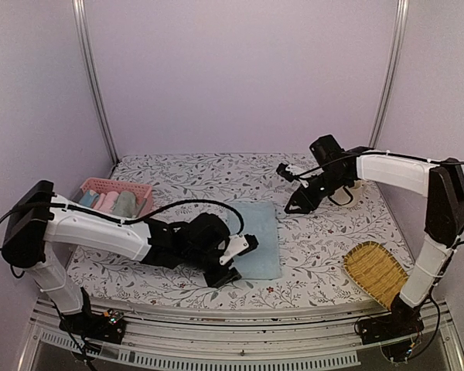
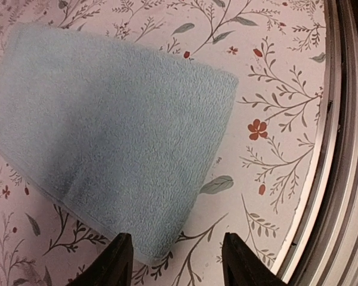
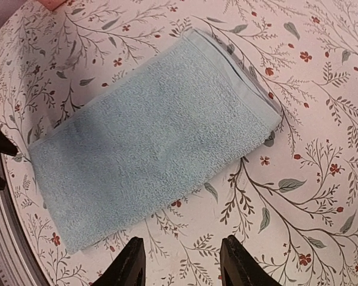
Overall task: Roll the towels
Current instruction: Rotate the towel at the center of the board, then roll the towel at the center of the board.
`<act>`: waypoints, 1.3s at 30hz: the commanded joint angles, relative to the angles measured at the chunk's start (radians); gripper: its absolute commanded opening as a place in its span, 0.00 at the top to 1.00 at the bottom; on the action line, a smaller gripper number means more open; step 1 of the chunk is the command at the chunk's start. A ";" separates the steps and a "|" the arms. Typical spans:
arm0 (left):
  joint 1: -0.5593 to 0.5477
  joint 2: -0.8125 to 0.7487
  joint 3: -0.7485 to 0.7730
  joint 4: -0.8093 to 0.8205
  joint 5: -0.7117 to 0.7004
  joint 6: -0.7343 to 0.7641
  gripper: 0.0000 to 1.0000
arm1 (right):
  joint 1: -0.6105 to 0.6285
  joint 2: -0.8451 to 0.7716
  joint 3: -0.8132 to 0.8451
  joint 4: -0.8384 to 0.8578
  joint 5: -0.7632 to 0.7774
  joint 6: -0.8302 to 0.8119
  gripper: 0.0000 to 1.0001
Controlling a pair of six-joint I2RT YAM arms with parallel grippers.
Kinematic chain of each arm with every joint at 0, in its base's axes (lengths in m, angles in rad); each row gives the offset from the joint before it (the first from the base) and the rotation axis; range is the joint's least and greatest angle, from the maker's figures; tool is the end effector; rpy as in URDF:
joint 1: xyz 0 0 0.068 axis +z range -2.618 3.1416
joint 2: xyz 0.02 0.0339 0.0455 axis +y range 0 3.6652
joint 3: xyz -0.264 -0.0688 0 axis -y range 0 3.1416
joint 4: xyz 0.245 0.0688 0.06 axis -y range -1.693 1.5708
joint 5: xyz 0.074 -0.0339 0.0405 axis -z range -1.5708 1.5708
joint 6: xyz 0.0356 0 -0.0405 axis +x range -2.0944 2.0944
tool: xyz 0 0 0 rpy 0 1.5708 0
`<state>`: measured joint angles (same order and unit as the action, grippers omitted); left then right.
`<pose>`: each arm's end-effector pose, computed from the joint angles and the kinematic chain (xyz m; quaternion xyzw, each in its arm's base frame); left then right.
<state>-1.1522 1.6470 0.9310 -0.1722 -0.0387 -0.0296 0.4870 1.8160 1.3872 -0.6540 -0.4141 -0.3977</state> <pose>0.1368 -0.3041 0.1762 0.4960 0.8010 -0.1713 0.2881 0.3307 0.1913 0.2282 -0.4514 0.8370 0.2098 0.2273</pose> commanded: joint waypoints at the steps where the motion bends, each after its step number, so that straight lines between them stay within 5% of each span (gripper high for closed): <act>1: -0.011 0.089 0.056 -0.052 -0.017 0.164 0.48 | 0.004 -0.157 -0.133 0.020 -0.110 -0.078 0.54; 12: 0.020 0.250 0.113 -0.054 0.000 0.216 0.55 | 0.071 -0.374 -0.409 0.061 -0.158 -0.192 0.54; 17: 0.023 0.258 0.105 -0.042 -0.002 0.209 0.78 | 0.166 -0.444 -0.478 0.097 -0.130 -0.255 0.55; 23: 0.024 0.266 0.150 -0.101 0.158 0.157 1.00 | 0.277 -0.464 -0.498 0.082 -0.069 -0.300 0.55; 31: 0.086 0.381 0.290 -0.200 0.536 -0.094 1.00 | 0.439 -0.427 -0.546 0.127 0.081 -0.310 0.52; 39: 0.148 0.380 0.260 -0.079 0.702 -0.264 1.00 | 0.538 -0.417 -0.612 0.230 0.190 -0.293 0.52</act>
<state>-1.0317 2.0129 1.2137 -0.2871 0.5171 -0.1837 0.9844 1.3930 0.8104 -0.5056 -0.3126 -0.6964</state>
